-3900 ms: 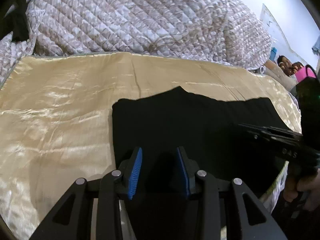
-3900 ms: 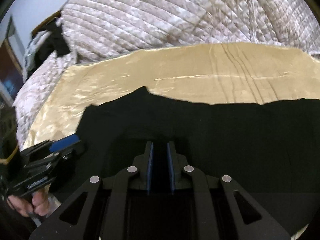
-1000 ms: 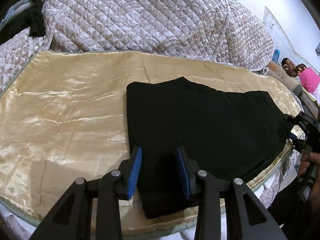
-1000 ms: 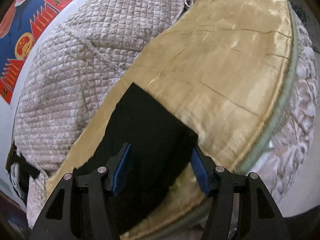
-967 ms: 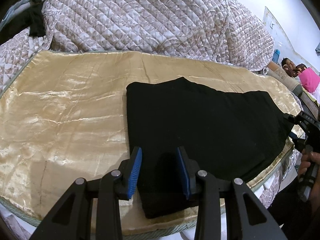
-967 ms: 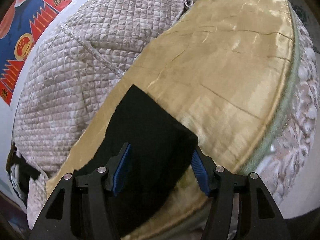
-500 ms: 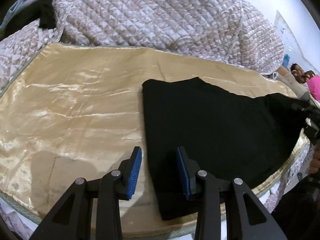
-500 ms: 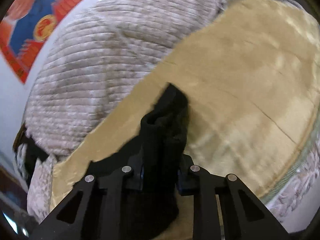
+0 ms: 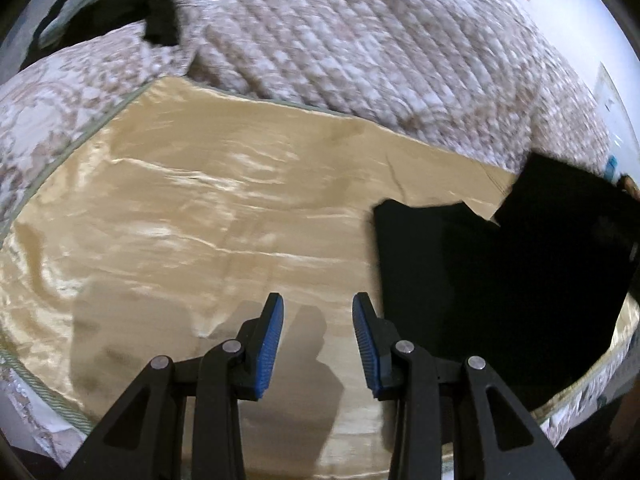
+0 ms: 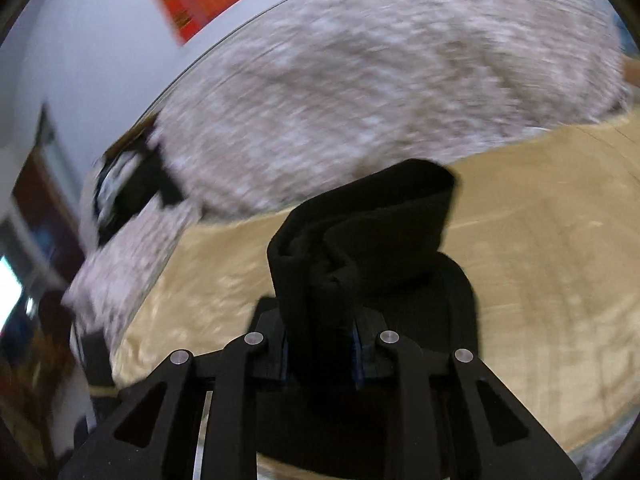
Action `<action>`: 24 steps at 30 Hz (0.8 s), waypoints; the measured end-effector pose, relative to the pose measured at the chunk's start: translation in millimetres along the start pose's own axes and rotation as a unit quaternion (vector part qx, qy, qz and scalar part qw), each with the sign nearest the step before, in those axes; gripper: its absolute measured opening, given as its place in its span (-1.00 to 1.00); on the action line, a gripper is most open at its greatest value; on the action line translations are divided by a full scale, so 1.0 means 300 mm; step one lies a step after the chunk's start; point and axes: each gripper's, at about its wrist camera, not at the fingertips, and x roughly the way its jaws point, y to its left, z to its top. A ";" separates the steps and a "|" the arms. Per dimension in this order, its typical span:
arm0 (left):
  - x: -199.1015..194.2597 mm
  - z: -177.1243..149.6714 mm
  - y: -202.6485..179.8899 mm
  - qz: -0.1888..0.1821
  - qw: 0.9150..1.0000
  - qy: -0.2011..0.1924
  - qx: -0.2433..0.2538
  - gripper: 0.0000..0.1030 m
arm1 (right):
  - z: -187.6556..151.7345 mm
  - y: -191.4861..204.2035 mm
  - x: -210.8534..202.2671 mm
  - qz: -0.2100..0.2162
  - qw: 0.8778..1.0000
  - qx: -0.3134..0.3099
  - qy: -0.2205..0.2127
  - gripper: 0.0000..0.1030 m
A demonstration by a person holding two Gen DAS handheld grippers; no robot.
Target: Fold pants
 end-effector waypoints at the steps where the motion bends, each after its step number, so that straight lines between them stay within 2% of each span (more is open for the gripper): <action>1: -0.003 0.004 0.016 0.004 1.000 0.000 -0.008 -0.25 | -0.023 0.029 0.043 0.011 1.000 -0.014 0.020 -0.57; 4: -0.003 0.011 0.055 0.012 1.000 0.003 -0.026 -0.25 | -0.115 0.084 0.168 0.029 0.995 -0.051 0.084 -0.57; 7: -0.005 0.008 0.073 0.012 0.999 0.005 -0.033 -0.25 | -0.187 0.089 0.247 0.023 0.990 -0.064 0.123 -0.57; 14: -0.018 0.012 0.077 0.006 0.999 -0.003 -0.038 -0.25 | -0.162 0.142 0.190 0.017 0.992 -0.086 0.092 -0.57; 19: -0.016 0.009 0.075 0.004 0.999 -0.001 -0.034 -0.25 | -0.239 0.175 0.257 0.015 0.986 -0.116 0.123 -0.55; 21: -0.015 0.006 0.076 0.006 0.999 -0.001 -0.034 -0.25 | -0.249 0.177 0.255 0.019 0.985 -0.126 0.114 -0.45; 23: -0.012 0.006 0.077 0.007 0.999 0.001 -0.035 -0.25 | -0.245 0.184 0.246 0.039 0.985 -0.125 0.114 -0.10; 24: -0.012 0.005 0.076 0.007 0.999 0.000 -0.035 -0.25 | -0.244 0.192 0.242 0.046 0.984 -0.128 0.116 -0.03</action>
